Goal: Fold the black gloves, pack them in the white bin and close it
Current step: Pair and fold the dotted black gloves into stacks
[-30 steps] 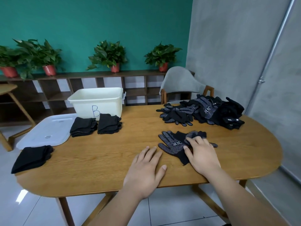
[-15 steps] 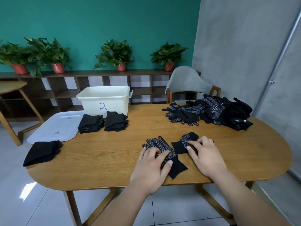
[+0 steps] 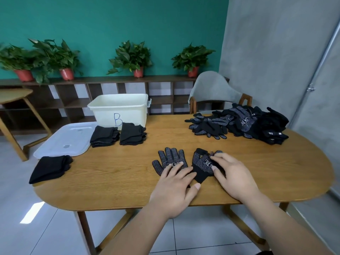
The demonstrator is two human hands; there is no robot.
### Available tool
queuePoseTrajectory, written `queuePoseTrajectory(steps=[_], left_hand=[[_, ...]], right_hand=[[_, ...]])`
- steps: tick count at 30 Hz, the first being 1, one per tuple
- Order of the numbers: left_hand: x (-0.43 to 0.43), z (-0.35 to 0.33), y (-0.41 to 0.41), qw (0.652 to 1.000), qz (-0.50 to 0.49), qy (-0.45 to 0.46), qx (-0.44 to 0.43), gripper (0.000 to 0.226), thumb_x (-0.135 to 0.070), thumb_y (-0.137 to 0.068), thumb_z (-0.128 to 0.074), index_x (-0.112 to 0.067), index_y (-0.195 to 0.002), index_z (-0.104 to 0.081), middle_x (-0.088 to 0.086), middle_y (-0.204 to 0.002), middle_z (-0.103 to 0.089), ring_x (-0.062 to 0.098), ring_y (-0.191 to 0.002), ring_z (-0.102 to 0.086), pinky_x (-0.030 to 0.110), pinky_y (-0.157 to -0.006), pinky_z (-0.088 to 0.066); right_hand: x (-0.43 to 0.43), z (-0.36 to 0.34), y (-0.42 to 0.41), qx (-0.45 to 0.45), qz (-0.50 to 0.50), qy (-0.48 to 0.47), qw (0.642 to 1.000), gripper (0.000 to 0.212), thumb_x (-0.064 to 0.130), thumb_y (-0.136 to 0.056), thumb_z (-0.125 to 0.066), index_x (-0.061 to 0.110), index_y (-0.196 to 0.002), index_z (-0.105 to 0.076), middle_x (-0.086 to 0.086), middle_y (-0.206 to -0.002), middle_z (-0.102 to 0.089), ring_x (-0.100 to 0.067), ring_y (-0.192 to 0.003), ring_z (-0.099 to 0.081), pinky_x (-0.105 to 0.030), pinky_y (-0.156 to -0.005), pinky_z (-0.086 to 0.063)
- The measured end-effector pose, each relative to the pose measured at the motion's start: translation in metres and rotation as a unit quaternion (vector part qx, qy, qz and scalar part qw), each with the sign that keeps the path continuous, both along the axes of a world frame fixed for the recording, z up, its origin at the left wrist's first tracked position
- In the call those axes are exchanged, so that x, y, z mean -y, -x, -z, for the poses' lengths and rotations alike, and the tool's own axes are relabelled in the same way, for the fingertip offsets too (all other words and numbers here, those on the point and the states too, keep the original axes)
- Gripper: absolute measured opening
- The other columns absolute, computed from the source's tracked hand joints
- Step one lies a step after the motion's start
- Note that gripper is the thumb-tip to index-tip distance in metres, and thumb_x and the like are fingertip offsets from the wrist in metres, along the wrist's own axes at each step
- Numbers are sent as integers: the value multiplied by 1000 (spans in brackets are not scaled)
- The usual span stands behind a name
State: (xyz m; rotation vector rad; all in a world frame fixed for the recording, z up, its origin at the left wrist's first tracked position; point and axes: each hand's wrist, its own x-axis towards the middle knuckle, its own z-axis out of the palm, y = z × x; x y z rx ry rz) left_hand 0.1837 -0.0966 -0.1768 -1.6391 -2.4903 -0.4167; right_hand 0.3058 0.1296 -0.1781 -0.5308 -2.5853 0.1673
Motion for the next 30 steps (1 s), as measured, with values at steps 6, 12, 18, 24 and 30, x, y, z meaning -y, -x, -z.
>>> queuePoseTrajectory(steps=[6,12,18,24,30], left_hand=[[2,0,0,1000,12,-3,-8,68,-69,-107,-12,-37,-159,-43,-18,-163,-35,11,-160,-7,43,-131,-2],[3,0,0,1000,22,-15,-14,64,-69,-108,-19,-39,-156,-46,-18,-158,-40,12,-157,-13,43,-130,-10],[6,-2,-3,999,42,-23,-5,61,-70,-106,-26,-41,-154,-48,-24,-151,-41,10,-153,-17,37,-128,-12],[7,-6,-4,998,46,-26,15,60,-70,-105,-30,-40,-153,-50,-24,-152,-42,10,-152,-19,37,-127,-15],[8,-8,-4,998,45,-28,17,60,-71,-104,-31,-41,-153,-50,-24,-149,-41,9,-149,-19,35,-126,-16]], right_hand=[[-16,10,1,-46,217,12,975,41,38,-101,-53,9,-122,-73,-12,-122,-62,-35,-107,-57,-46,-85,-54],[-1,3,3,18,13,-34,999,42,51,-108,-41,36,-143,-59,13,-149,-53,-16,-137,-47,-43,-109,-46],[-2,-3,7,12,70,-54,996,43,48,-107,-41,31,-139,-65,9,-144,-58,-20,-135,-46,-44,-108,-43],[1,-19,46,133,3,57,989,43,52,-109,-33,42,-143,-59,19,-157,-46,-17,-152,-24,-45,-123,-24],[7,-11,53,17,101,0,995,45,43,-107,-42,20,-137,-68,6,-132,-58,-21,-125,-48,-43,-114,-36]])
